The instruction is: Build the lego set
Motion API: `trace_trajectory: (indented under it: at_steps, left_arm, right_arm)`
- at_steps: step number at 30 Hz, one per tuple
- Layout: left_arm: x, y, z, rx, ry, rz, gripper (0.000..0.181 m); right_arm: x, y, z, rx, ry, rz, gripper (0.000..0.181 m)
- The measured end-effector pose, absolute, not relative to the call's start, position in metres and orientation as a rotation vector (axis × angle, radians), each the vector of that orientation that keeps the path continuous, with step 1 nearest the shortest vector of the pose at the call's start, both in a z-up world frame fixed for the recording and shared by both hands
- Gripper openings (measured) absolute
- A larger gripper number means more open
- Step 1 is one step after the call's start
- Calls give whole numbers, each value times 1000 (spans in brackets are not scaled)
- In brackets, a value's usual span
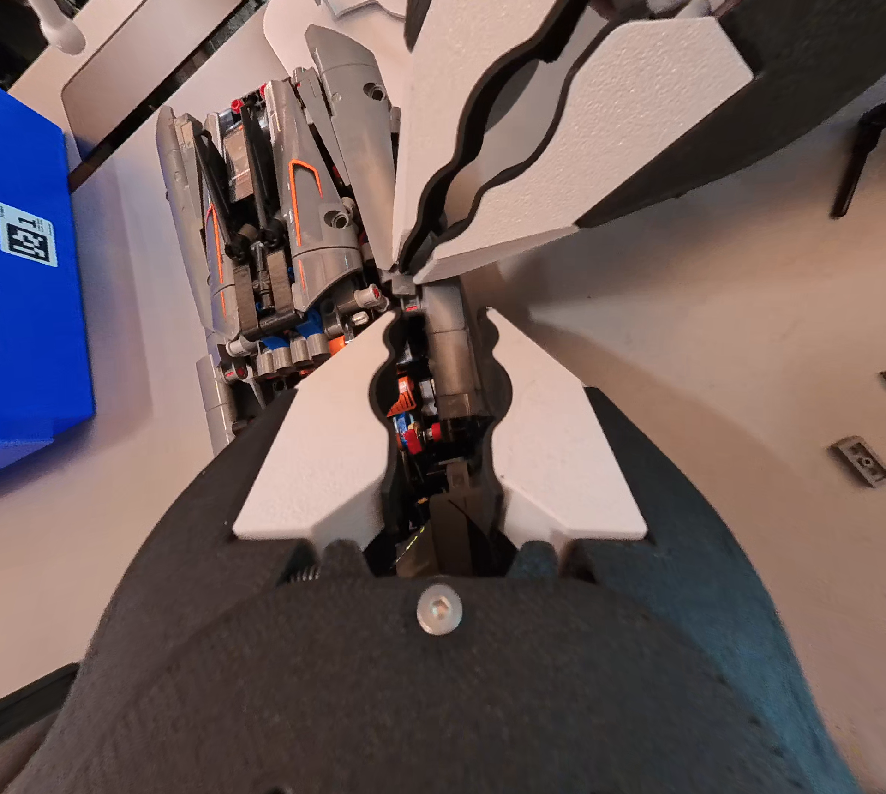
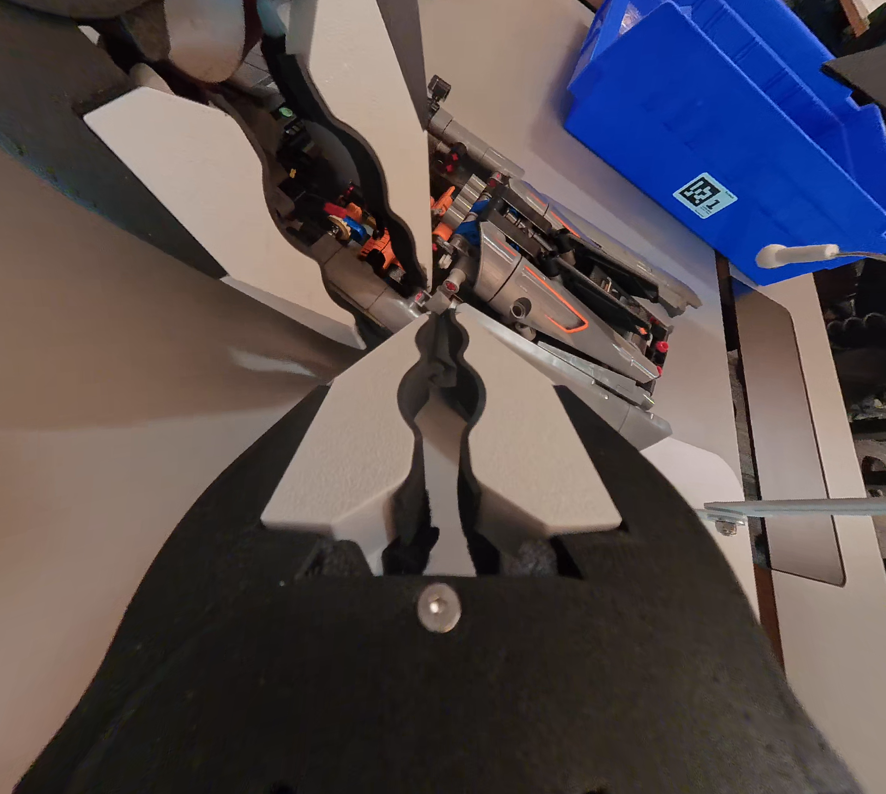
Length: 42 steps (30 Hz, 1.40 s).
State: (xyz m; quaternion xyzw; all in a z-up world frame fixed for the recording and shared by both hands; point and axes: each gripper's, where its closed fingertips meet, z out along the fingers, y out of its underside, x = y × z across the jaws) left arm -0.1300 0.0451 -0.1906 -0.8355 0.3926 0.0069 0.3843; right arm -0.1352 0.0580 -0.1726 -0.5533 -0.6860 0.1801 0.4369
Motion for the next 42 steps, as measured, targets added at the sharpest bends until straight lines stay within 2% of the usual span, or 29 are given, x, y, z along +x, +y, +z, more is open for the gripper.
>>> trace_trajectory:
  at_steps: [4, 9, 18, 42]
  left_arm:
    - [-131, 44, -189, -2121, 1006, 26, 24]
    - [-130, 42, -190, -2110, 1034, 16, 25]
    - [-128, 44, -191, -2109, 1055, -14, 38]
    - [-130, 45, -194, -2122, 1048, 0, 33]
  right_arm:
    - [-135, 57, -170, -1384, -1705, 462, 7]
    - [-134, 54, -173, -1407, -1725, 515, 4]
    - [-133, 55, -176, -1437, -1715, 551, 0]
    - [-139, 54, -176, -1331, -1717, 432, 0]
